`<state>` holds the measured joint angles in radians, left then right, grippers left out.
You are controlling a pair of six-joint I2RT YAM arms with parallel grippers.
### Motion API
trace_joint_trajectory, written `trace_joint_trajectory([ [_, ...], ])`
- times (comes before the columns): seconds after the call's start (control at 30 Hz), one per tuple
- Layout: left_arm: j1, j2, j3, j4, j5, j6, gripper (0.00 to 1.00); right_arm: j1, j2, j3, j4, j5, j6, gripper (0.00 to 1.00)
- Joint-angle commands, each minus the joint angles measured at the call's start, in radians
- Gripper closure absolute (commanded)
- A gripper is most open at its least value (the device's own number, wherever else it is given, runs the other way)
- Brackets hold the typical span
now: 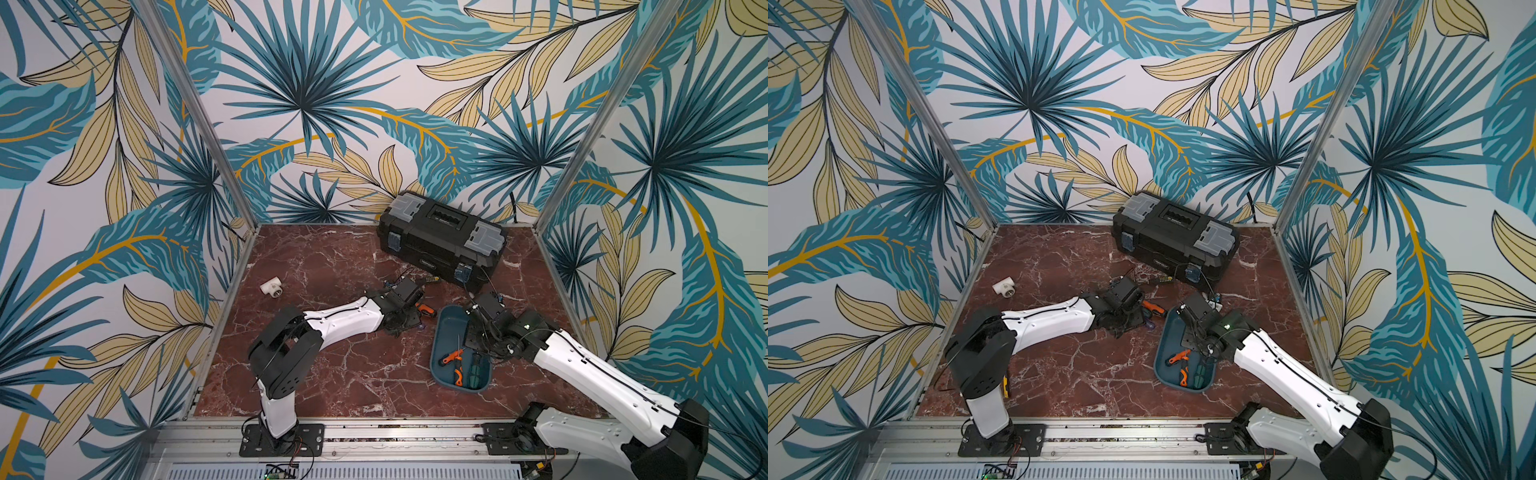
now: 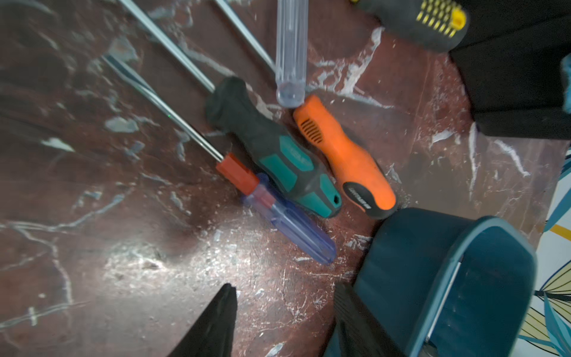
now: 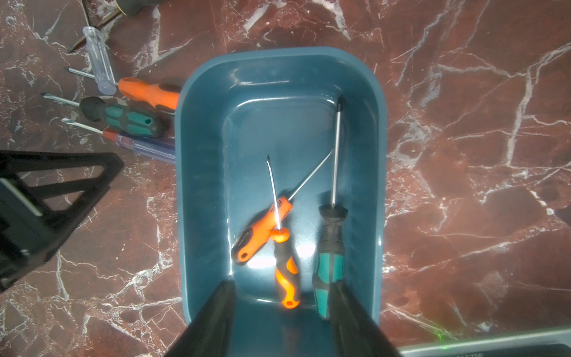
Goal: Put the screwdriver on the desktop into the storage box
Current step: Pick up the screwdriver from the center of the board.
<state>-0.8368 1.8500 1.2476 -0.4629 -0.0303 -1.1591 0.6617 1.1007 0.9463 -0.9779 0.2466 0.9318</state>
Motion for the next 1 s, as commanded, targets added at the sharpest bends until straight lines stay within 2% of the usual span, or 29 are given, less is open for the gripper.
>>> trace_joint_trajectory([
  [0.0, -0.024, 0.048, 0.076, -0.008, 0.010, -0.074, 0.48, -0.001, 0.009, -0.018, -0.027, 0.015, 0.011, 0.45],
  [0.13, -0.041, 0.105, 0.129, -0.045, 0.015, -0.113, 0.55, -0.001, 0.011, -0.014, -0.028, 0.014, 0.007, 0.45],
  [0.5, -0.042, 0.215, 0.225, -0.141, -0.005, -0.122, 0.64, -0.001, 0.013, -0.021, -0.027, 0.005, 0.011, 0.46],
  [0.7, -0.029, 0.232, 0.224, -0.187, -0.031, -0.125, 0.69, -0.001, 0.020, -0.020, -0.025, 0.002, 0.012, 0.46],
  [0.97, -0.008, 0.191, 0.163, -0.197, -0.056, -0.142, 0.69, -0.002, 0.047, -0.009, -0.021, -0.011, 0.005, 0.46],
])
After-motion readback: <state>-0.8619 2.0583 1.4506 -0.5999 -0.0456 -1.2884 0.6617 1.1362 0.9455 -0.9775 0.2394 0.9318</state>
